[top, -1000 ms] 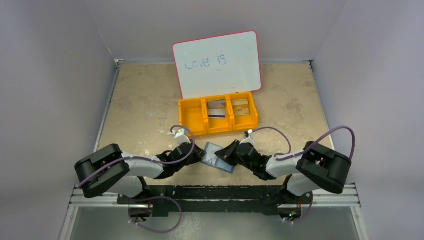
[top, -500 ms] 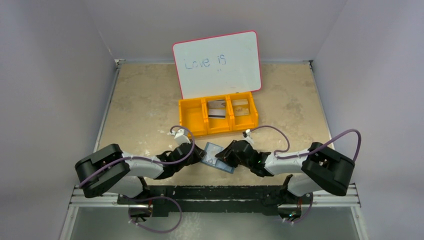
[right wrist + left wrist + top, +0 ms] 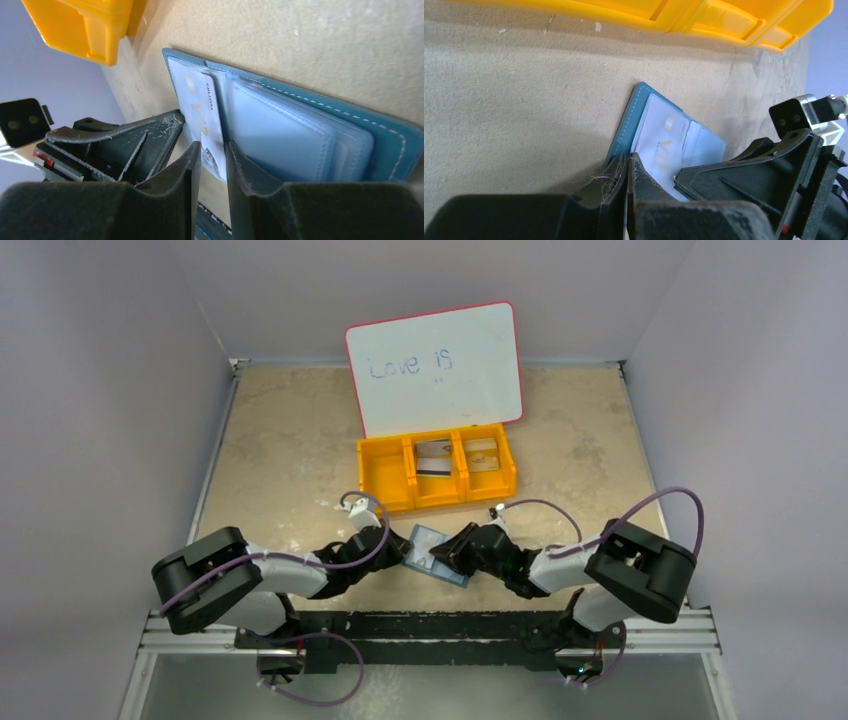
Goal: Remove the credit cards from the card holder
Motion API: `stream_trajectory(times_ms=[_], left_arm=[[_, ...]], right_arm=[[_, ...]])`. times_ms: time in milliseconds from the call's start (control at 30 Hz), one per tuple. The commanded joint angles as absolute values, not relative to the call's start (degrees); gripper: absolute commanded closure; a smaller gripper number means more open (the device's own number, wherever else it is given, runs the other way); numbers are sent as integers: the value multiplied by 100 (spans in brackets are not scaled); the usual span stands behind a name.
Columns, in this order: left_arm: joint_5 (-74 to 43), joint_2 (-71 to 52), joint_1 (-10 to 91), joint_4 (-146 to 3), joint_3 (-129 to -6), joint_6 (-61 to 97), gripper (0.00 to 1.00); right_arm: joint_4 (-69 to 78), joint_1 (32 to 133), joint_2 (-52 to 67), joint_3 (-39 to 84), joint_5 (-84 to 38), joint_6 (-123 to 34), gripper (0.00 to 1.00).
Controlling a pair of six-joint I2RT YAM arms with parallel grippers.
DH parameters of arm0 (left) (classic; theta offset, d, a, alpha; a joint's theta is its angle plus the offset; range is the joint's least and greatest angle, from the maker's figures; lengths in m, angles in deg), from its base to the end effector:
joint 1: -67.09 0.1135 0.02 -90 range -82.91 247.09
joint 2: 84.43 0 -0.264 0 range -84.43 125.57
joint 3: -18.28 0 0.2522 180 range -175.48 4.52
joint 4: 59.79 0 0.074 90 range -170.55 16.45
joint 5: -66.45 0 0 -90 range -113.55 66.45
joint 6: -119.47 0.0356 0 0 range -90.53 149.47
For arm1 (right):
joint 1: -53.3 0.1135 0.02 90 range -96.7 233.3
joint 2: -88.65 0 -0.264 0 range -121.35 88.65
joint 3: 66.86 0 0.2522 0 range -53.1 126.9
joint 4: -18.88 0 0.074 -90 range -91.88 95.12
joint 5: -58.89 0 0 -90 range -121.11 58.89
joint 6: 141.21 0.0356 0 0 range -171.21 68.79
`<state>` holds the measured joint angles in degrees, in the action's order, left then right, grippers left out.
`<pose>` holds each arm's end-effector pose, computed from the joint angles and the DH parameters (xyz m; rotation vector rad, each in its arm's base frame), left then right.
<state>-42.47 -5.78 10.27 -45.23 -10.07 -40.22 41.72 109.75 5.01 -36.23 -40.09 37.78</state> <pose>0.1282 -0.1749 0.1154 -0.4515 2.2563 -0.8771 0.1355 0.1943 0.1196 0.7763 2.2730 1.2623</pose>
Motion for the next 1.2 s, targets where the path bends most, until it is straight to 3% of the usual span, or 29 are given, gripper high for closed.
stream_trajectory(times_ms=[0,133,400,600,867,1167], left_arm=[[-3971,-207,952,-5285,-726,-3999,100],[-3904,-58,952,-5244,-803,-3962,100],[-3897,-30,952,-5149,-725,-4014,100],[-3954,-96,952,-5187,-697,-4032,100],[-4254,-507,952,-5372,-571,-4119,100],[-4642,-965,952,-5684,-523,-4205,100]], right_arm=[[4921,10913,280,-4180,-4060,4018,72],[4908,10911,258,-4091,-4055,3842,74],[6403,10874,-207,-4567,-4028,4028,86],[6596,10827,-184,-4592,-4035,3841,100],[5022,10829,671,-4313,-4263,3531,100],[4291,10827,1477,-4461,-4266,3563,100]])
